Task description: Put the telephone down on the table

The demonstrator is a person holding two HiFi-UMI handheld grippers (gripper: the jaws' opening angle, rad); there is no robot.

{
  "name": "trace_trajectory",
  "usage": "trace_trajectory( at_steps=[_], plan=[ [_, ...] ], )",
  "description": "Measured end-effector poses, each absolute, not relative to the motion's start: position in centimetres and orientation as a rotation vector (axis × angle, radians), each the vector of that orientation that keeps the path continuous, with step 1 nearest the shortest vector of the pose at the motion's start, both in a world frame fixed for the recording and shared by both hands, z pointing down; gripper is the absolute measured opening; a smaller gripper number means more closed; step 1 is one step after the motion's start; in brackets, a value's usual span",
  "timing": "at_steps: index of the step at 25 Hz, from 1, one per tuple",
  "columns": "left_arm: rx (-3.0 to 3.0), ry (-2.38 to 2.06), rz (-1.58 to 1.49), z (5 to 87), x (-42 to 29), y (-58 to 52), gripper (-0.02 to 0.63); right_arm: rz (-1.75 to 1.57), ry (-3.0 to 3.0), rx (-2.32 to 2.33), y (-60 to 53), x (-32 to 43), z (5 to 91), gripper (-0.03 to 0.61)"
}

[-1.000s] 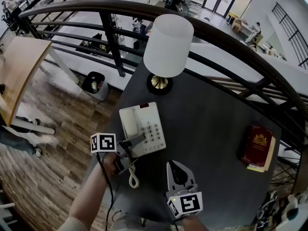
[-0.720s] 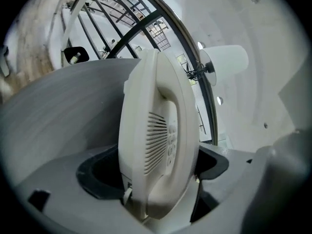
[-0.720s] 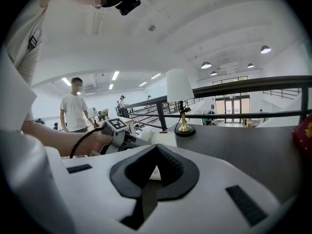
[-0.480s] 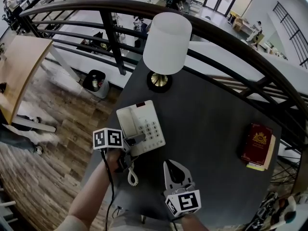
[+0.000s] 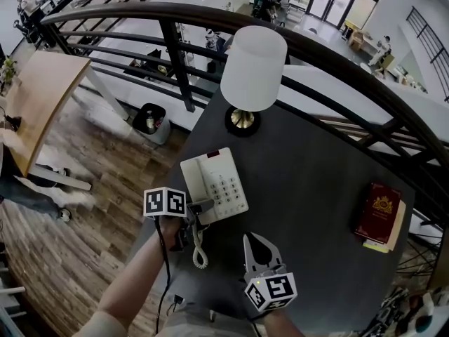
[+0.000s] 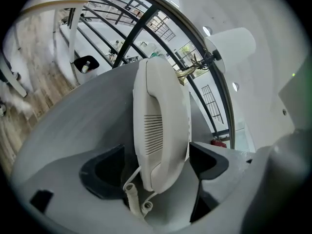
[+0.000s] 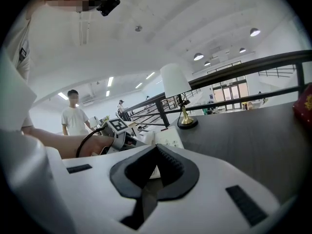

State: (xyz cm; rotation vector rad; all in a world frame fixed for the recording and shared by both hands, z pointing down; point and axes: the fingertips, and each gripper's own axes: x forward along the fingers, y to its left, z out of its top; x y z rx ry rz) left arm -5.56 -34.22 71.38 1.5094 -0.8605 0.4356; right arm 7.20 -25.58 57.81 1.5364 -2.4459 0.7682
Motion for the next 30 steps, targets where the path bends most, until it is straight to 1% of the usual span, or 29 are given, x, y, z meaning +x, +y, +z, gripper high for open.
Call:
trace_trajectory(
  at_steps=[5,9,16,23,24,27,30],
  plan=[
    [1.506,-0.905,0.411,70.2,-7.1,-32.7,0.419,0.744,-2.433,1.557,-25.5,7.7,56.8,0.000],
    [1.536,-0.953,0.363,67.5,-8.6,-32.0,0.419,0.697,-2.442,1.567,-25.4,7.9,55.3,0.000],
    [1.776,-1.058,0.264,57.4,-9.1,-31.3,0.407,0.591,-2.476,1.595,-25.2,8.1,50.8,0.000],
    [2.079,-1.189,0.228,46.3,-9.3,-28.6,0.386,0.451,-2.551,1.595,-24.2,7.4,44.7,0.000],
    [2.121,-1.213,0.226,44.9,-9.3,-28.1,0.377,0.433,-2.564,1.594,-23.9,7.3,43.7,0.000],
    [2.225,-1.283,0.215,41.1,-9.4,-26.0,0.300,0.368,-2.604,1.581,-22.7,7.1,40.8,0.000],
    [2.300,-1.338,0.204,38.3,-9.5,-23.8,0.248,0.309,-2.635,1.573,-21.3,7.1,38.2,0.000]
  ],
)
